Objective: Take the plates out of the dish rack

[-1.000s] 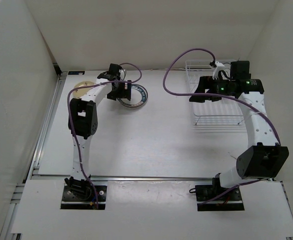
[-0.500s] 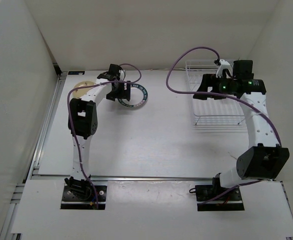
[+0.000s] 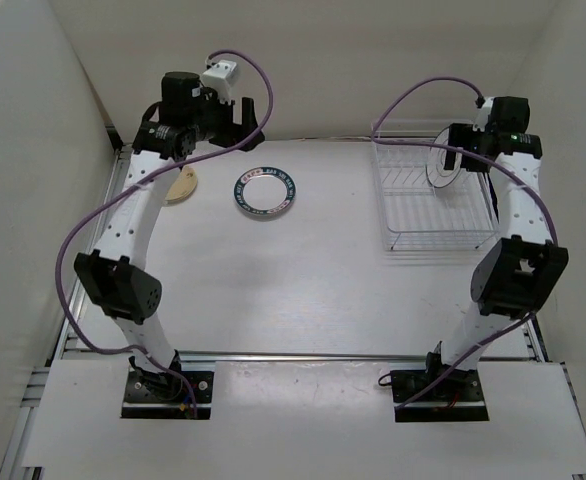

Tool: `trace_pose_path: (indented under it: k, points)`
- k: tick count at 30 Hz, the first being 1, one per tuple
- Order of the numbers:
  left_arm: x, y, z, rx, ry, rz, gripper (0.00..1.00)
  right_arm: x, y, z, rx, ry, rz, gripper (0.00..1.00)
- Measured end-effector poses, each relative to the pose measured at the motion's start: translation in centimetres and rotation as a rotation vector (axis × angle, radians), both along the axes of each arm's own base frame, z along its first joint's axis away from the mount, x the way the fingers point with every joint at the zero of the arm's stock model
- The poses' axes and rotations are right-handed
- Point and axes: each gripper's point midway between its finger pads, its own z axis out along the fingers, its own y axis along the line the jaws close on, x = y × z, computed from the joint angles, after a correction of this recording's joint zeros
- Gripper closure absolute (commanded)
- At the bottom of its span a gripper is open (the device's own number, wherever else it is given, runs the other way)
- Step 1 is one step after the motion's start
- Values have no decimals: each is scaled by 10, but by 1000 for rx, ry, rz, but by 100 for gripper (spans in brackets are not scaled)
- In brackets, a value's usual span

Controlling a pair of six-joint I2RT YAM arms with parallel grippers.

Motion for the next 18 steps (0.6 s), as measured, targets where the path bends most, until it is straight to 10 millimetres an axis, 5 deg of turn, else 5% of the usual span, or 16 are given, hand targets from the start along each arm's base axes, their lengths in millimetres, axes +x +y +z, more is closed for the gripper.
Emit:
trace_pose_path:
  k: [3, 11, 18]
  points:
    - [-23, -4, 9, -2, -20, -78, 1, 14, -5, -16, -19, 33, 8, 10]
    - [-39, -3, -45, 64, 118, -136, 1, 49, -15, -43, -52, 67, 24, 16]
    - [-48, -5, -51, 70, 142, -180, 1, 81, -30, -55, -84, 54, -9, 24]
